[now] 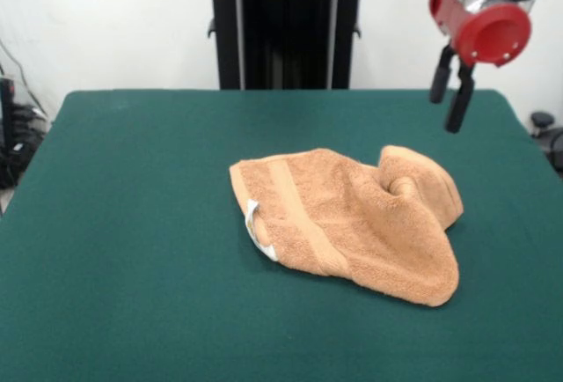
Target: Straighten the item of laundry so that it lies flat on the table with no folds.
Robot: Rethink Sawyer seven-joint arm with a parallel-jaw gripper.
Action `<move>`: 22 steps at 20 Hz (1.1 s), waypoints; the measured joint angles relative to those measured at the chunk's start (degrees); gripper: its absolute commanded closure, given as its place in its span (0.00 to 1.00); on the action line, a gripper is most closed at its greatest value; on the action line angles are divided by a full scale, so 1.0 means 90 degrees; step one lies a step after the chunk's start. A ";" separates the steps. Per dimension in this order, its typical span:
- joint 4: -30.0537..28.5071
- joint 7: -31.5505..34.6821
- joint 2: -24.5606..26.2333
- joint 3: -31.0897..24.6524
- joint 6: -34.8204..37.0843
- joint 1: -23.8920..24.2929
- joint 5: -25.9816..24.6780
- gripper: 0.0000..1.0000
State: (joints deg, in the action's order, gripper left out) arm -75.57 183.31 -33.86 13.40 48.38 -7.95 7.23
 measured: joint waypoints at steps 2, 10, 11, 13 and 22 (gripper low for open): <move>0.0000 0.0000 0.0025 -0.0001 -0.0003 0.0018 -0.0118 0.00; 0.0001 0.0000 0.0308 -0.0003 -0.0224 0.0278 -0.0864 0.00; 0.0001 0.0000 0.0336 -0.0004 -0.0255 0.0306 -0.0906 0.00; -0.0014 0.0000 0.0425 -0.0003 -0.0416 0.0417 -0.1077 0.00; -0.0164 0.0000 0.0502 -0.0010 -0.0742 0.0620 -0.1511 0.00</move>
State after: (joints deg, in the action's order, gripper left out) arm -77.05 183.31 -29.34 13.31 41.70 -2.37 -6.37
